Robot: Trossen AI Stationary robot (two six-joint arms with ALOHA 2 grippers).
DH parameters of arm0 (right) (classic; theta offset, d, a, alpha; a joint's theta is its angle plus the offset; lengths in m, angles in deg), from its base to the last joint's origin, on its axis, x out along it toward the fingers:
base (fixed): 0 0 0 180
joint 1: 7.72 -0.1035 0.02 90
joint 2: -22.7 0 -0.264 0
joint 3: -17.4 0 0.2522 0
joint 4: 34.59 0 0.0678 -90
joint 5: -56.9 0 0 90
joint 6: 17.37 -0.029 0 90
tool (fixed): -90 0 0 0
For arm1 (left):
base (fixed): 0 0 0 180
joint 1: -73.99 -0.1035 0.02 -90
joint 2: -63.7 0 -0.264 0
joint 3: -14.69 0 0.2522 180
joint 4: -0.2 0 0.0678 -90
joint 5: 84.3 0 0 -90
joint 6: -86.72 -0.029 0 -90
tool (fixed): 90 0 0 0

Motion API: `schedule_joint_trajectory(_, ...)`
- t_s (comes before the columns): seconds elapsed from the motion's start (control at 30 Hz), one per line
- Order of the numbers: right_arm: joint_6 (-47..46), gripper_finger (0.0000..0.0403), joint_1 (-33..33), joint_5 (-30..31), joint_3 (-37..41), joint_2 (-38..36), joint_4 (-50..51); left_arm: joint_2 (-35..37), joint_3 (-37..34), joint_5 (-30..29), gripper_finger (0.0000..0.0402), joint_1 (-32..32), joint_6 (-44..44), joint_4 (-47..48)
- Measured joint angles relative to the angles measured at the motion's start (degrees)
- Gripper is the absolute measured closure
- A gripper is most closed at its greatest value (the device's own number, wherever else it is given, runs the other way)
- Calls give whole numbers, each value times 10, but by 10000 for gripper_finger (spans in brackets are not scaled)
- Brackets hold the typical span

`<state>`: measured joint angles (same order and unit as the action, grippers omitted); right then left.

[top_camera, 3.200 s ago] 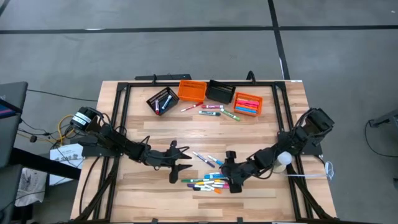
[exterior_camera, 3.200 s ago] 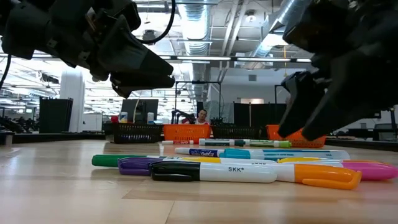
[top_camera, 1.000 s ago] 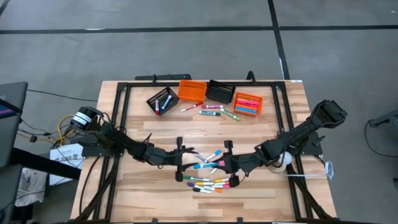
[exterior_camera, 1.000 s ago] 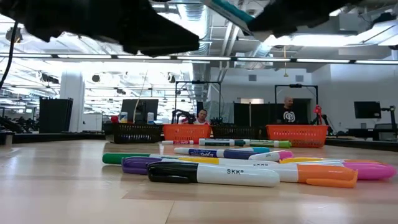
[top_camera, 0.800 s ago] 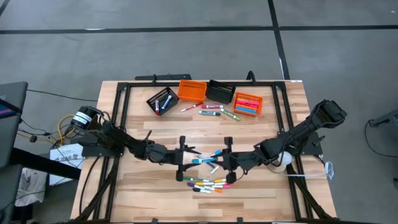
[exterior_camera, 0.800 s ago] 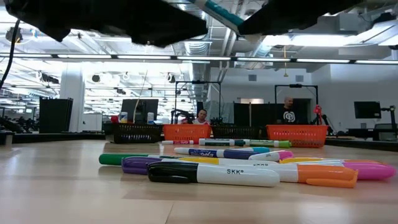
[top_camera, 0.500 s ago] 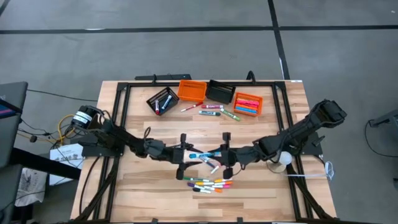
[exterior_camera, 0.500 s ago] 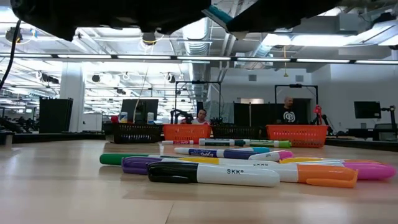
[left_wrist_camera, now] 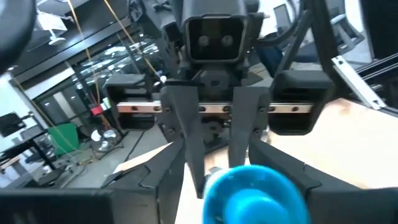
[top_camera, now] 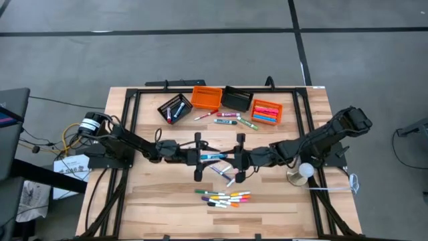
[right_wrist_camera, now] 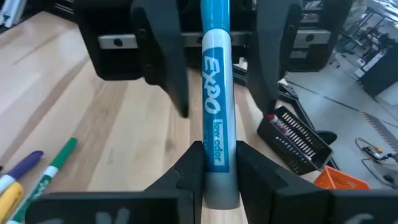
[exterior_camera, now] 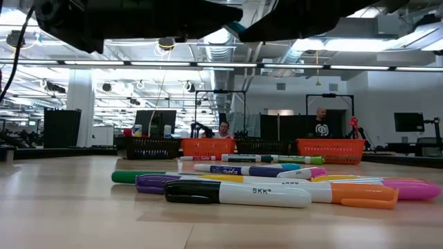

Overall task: Pick & Place Markers
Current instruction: Put the large light blue marker into the left black bin

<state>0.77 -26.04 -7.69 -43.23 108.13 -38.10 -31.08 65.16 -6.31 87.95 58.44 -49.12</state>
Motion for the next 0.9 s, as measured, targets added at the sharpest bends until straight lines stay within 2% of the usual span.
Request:
schedule_joint_trajectory(0.1, 4, 339, 7, 0, 0, 0, -1, 0, 0, 8, 250, -13, 0, 0)
schedule_joint_trajectory(0.23, 12, 339, 14, -2, 0, 0, -1, 0, 0, 49, 291, -25, 0, -8)
schedule_joint_trajectory(0.4, 21, 327, 15, 0, 0, 0, -8, 0, 0, 51, 348, -25, 0, -14)
schedule_joint_trajectory(0.53, 44, 291, 7, 2, 0, 0, -18, 0, 0, 45, 349, -25, 0, -13)
schedule_joint_trajectory(0.73, 42, 217, 15, 34, -1, 0, -7, 33, -1, -21, 349, -23, 0, 24)
schedule_joint_trajectory(0.9, 39, 170, 28, 55, -1, -3, 14, 120, -1, -97, 349, -23, 9, 150)
